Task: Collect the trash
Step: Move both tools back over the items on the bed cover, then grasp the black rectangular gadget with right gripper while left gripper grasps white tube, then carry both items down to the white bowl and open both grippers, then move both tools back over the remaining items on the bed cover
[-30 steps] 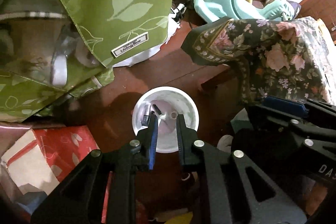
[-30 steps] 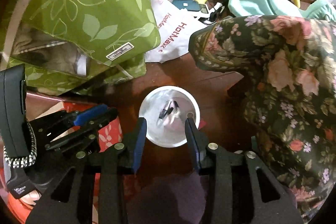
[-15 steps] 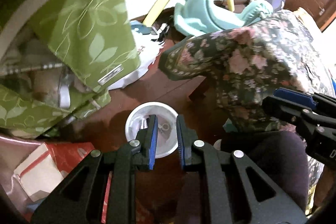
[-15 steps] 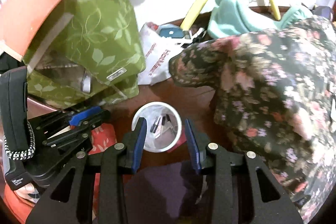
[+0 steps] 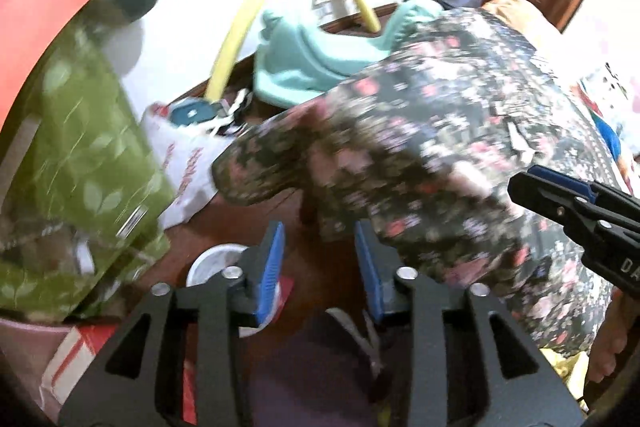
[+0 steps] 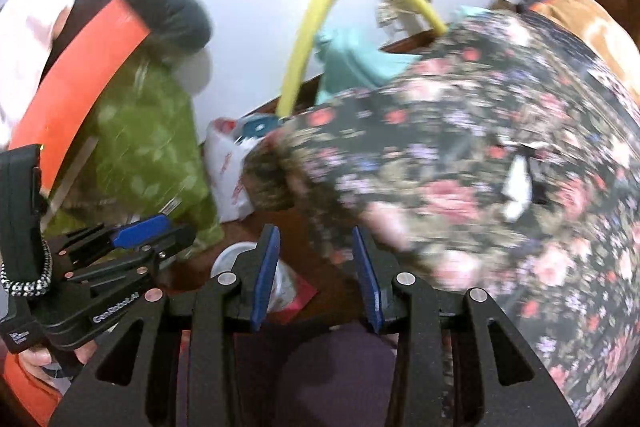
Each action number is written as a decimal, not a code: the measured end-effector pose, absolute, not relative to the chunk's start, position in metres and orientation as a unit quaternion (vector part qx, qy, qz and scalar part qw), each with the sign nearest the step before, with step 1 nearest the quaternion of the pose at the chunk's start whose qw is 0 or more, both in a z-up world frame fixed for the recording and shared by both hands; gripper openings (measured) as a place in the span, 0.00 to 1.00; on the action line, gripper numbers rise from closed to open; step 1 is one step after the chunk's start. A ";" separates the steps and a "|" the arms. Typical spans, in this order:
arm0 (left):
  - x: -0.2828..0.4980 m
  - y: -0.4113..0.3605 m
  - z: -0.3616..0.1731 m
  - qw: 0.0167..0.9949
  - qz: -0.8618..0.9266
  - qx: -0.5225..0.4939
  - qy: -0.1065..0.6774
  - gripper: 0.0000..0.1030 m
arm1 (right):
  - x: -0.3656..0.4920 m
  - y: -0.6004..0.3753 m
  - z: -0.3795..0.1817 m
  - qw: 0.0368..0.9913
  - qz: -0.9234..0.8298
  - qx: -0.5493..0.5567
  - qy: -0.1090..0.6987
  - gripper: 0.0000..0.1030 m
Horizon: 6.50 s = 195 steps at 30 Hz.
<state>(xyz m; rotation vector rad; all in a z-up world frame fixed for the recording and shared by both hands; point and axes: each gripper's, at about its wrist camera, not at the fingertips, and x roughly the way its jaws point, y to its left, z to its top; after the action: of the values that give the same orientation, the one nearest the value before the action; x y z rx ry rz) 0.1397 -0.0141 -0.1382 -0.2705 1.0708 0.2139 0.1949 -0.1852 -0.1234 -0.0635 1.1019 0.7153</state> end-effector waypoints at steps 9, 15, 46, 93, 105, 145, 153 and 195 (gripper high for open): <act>0.213 -0.070 -0.128 0.859 0.057 -0.091 0.501 0.51 | 0.247 -0.272 -0.131 0.826 0.246 -0.011 0.507 0.46; 0.254 -0.086 -0.136 0.857 0.036 -0.095 0.505 0.51 | 0.287 -0.300 -0.153 0.824 0.215 0.004 0.523 0.46; 0.335 -0.193 -0.184 0.824 -0.087 -0.048 0.558 0.51 | 0.321 -0.352 -0.191 0.805 0.225 0.034 0.548 0.23; 0.207 -0.086 -0.111 0.871 -0.001 -0.104 0.480 0.10 | 0.232 -0.263 -0.088 0.834 0.300 0.008 0.463 0.23; 0.124 0.017 -0.136 0.853 0.091 -0.161 0.489 0.10 | 0.178 -0.147 -0.092 0.794 0.388 -0.054 0.464 0.23; 0.035 0.154 -0.290 0.729 0.188 -0.302 0.585 0.17 | 0.119 0.041 -0.228 0.642 0.445 -0.182 0.597 0.35; 0.037 0.140 -0.260 0.750 0.185 -0.277 0.571 0.17 | 0.119 0.016 -0.200 0.668 0.446 -0.181 0.567 0.35; 0.396 -0.209 -0.179 0.827 -0.078 -0.010 0.557 0.64 | 0.339 -0.407 -0.157 0.842 0.144 0.036 0.518 0.59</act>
<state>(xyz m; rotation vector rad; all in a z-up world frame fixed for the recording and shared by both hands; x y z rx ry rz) 0.3961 -0.2094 -0.1791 -0.0204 1.1836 -0.1651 0.3390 -0.4068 -0.1566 0.0762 1.0938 0.3044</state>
